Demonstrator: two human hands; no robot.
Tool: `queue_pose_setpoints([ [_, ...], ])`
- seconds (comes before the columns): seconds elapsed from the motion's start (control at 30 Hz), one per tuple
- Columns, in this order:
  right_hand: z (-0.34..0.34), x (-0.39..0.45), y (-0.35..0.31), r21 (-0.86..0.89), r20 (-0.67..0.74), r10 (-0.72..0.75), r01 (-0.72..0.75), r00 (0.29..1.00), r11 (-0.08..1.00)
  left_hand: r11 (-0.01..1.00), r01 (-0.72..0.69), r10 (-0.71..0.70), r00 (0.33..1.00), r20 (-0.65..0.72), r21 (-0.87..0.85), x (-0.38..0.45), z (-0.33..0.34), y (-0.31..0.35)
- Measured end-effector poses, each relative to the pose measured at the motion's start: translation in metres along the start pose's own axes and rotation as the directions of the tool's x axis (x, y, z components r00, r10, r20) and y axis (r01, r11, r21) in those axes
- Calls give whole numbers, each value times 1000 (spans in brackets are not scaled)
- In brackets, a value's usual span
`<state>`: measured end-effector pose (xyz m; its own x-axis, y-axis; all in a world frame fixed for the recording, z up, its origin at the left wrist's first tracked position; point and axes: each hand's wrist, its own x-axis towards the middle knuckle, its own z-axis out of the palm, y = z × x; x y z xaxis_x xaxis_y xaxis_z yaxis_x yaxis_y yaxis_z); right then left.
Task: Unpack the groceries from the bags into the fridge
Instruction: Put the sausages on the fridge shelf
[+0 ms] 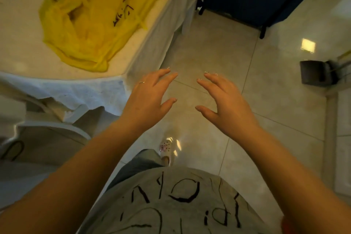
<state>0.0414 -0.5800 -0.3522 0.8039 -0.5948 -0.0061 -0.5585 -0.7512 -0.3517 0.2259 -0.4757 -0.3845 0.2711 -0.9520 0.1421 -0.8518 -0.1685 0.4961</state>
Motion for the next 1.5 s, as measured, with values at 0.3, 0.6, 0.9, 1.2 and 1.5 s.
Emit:
queue_pose_setpoints([
  [0.3, -36, 147, 74, 23, -10, -30, 30, 999, 999, 1000, 5, -4, 998, -67, 18, 150, 2, -27],
  [0.6, -81, 321, 193, 62, -48, -203, 206, 978, 977, 983, 174, -163, 976, -143, 64, 331, 23, -34],
  [0.9, -113, 485, 264, 144, 16, -427, 420, 904, 896, 925, 370, -340, 909, -242, 91, 466, 21, -48],
  [1.2, -111, 642, 254, 140, 13, -582, 574, 813, 807, 868, 493, -447, 829, -335, 63, 561, -2, -130],
  [1.5, -102, 782, 226, 128, 106, -627, 615, 772, 778, 817, 573, -527, 787, -322, 63, 640, -38, -213],
])
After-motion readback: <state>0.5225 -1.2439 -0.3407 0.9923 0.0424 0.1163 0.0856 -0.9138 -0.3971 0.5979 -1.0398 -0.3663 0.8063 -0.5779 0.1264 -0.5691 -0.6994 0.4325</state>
